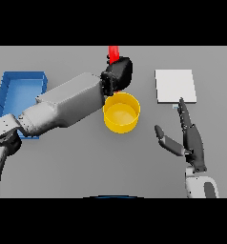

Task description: Pick up the red beaker and tilt it to pour out 1 green nut into yellow bowl. Pick up the yellow bowl and place it on the metallic measuring scale.

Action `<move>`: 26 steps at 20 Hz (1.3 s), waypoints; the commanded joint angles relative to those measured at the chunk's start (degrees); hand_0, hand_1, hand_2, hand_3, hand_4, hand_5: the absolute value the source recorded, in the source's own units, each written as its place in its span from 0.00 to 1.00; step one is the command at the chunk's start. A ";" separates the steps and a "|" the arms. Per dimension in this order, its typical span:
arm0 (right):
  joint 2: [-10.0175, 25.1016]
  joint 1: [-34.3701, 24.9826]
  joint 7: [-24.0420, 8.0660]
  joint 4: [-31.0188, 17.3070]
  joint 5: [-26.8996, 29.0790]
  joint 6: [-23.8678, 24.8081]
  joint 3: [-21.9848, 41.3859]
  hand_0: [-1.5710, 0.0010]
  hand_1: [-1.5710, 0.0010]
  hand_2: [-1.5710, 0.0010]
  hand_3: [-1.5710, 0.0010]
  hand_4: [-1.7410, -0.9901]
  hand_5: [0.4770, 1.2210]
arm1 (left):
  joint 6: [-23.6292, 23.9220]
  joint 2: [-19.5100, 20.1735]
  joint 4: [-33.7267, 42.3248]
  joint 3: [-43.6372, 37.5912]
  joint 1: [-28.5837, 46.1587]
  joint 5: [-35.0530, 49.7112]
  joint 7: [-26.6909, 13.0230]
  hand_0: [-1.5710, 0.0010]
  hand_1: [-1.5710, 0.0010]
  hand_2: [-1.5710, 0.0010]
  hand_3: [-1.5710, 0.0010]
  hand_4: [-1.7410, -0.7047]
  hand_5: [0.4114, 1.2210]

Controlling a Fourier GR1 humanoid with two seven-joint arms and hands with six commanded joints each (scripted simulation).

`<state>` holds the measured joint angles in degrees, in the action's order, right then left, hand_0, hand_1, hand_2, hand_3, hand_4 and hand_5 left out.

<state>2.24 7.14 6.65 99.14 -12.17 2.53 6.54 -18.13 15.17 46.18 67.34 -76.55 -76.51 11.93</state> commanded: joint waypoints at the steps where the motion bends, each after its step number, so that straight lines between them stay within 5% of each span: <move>1: 0.10 -0.34 -0.66 0.21 -0.38 0.29 -0.02 1.00 1.00 1.00 1.00 0.80 0.13 | -0.33 -0.44 -0.54 -0.19 -1.86 -0.11 0.74 0.00 0.00 0.00 0.00 0.01 1.00; 8: -0.15 -0.52 0.28 -0.29 -0.12 -0.32 0.49 1.00 1.00 1.00 1.00 0.82 0.10 | 3.67 4.60 -11.26 -9.23 -15.40 2.47 1.83 0.00 0.00 0.00 0.00 0.02 1.00; 14: 0.20 -0.86 0.40 0.14 0.99 -1.74 0.90 1.00 1.00 1.00 1.00 0.85 0.14 | -0.96 11.08 -24.36 -33.77 -18.91 21.25 -8.34 0.00 0.00 0.00 0.04 0.01 1.00; 19: 0.36 -2.69 -0.09 -0.86 0.44 -1.49 1.04 1.00 1.00 1.00 1.00 0.82 0.17 | 2.71 18.67 -30.11 -50.98 -11.58 38.26 -11.50 0.00 0.00 0.00 0.02 0.00 1.00; 26: 1.78 -2.71 0.82 -2.61 -0.19 -2.39 1.14 1.00 1.00 1.00 1.00 0.81 0.22 | 15.45 20.48 -24.56 -61.32 6.31 52.16 -24.67 0.00 0.00 0.00 0.00 0.00 1.00</move>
<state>4.02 4.42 7.39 96.53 -12.37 0.15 7.68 -2.82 35.65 21.58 6.05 -70.17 -24.30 -12.72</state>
